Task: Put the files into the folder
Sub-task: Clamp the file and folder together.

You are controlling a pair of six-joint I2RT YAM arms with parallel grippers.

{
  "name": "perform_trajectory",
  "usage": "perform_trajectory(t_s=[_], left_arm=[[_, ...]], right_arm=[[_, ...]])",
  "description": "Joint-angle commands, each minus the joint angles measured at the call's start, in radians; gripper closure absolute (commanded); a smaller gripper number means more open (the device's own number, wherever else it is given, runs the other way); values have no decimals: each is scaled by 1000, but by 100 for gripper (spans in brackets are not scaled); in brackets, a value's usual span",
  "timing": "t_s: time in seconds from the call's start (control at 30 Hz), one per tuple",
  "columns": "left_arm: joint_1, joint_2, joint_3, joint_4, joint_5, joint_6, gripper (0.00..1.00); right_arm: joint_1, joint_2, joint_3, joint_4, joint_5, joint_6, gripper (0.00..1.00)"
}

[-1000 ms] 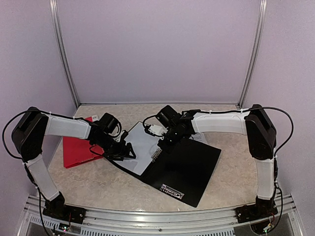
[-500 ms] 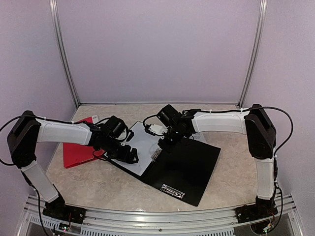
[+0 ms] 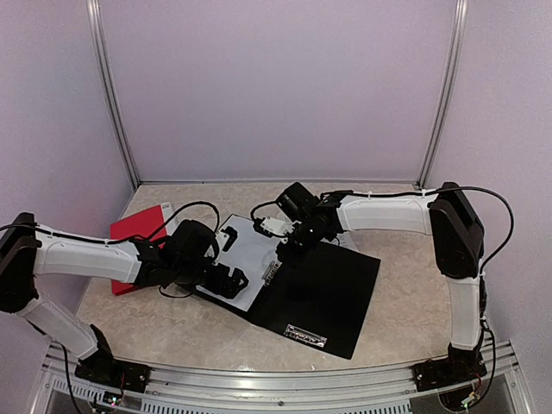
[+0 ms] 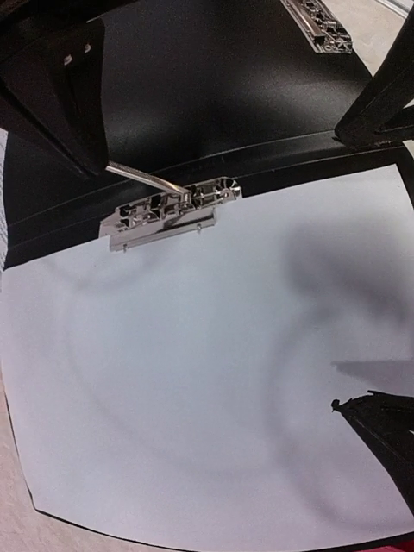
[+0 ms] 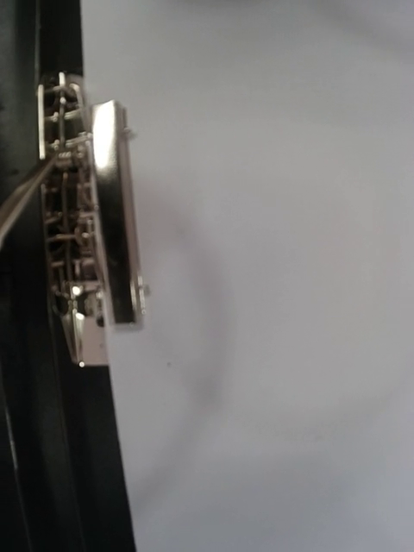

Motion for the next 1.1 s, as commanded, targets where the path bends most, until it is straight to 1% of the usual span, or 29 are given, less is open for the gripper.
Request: perform_trajectory(t_s=[0.0,0.1,0.3,0.47,0.67,0.7,0.73,0.87,1.07], left_arm=[[-71,28,-13,155,-107,41,4],[-129,111,35,175,-190,59,5],[-215,281,128,224,-301,109,7],[-234,367,190,242,-367,154,8],[-234,429,216,264,-380,179,12],[-235,433,204,281,-388,181,12],[-236,433,180,332,-387,186,13],[-243,388,52,502,-332,205,13],[-283,359,-59,691,-324,308,12]], right_arm=[[-6,7,31,-22,-34,20,100],[-7,7,33,-24,-35,22,100],[-10,12,37,-26,-38,21,100],[-11,15,42,-29,-45,21,100],[-11,16,48,-34,-43,19,100],[-12,16,48,-35,-41,18,100],[-12,17,48,-35,-40,19,100],[-12,24,53,-36,-42,22,100],[-14,36,67,-34,-58,63,100]])
